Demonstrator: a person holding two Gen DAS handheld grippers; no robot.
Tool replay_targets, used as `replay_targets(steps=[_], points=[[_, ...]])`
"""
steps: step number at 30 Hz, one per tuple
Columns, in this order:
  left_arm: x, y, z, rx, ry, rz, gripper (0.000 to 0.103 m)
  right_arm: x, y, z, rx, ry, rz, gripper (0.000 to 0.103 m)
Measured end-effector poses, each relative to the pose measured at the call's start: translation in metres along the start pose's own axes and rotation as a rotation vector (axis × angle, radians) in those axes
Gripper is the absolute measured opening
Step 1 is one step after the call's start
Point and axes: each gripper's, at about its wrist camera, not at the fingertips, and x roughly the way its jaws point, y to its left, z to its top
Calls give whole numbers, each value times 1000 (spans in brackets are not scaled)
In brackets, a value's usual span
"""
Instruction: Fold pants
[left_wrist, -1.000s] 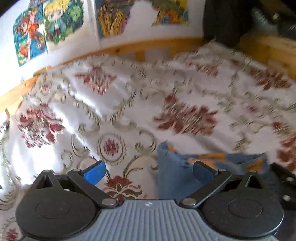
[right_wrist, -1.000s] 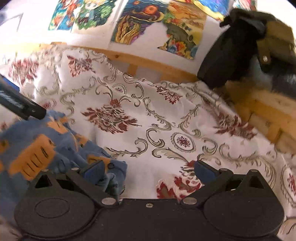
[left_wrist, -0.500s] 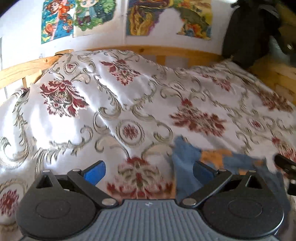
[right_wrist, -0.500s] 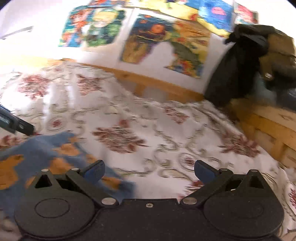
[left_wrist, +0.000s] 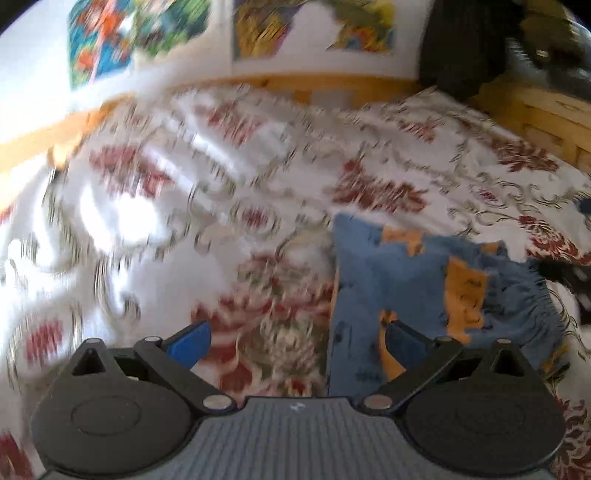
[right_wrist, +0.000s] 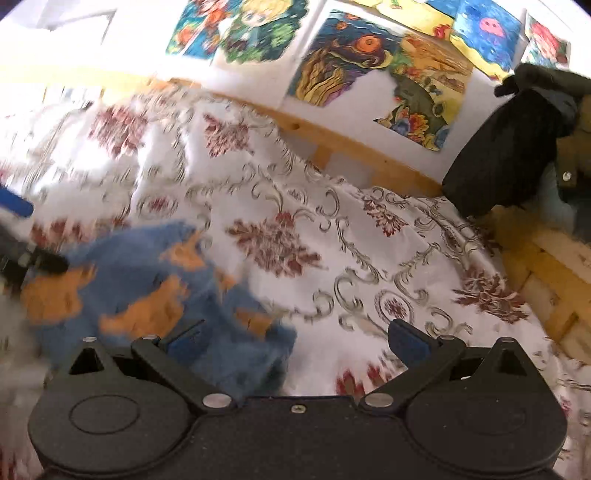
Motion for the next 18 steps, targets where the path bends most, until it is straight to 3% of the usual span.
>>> replay_targets(steps=[2,4,7,8,10,15,18], points=[[8,-6,2,62,7,28,103,23,5,14,-10,3,33,102],[20,-7,-2,64,54,43,103,43,13,25,-22,-21,67,102],[22,6,-11,-27,59,-9,103,89,36,30,-133,21,151,102],[24,10,-12,-52,71,-22,103,107,46,26,-205,56,140,102],[27,18,-13,-91,88,-47,103,124,48,21,-252,39,109,102],[27,21,-14,-95,97,-58,103,108,23,40,-201,1,31,102],[28,20,-14,-101,101,-56,103,75,-1,41,-108,16,48,102]])
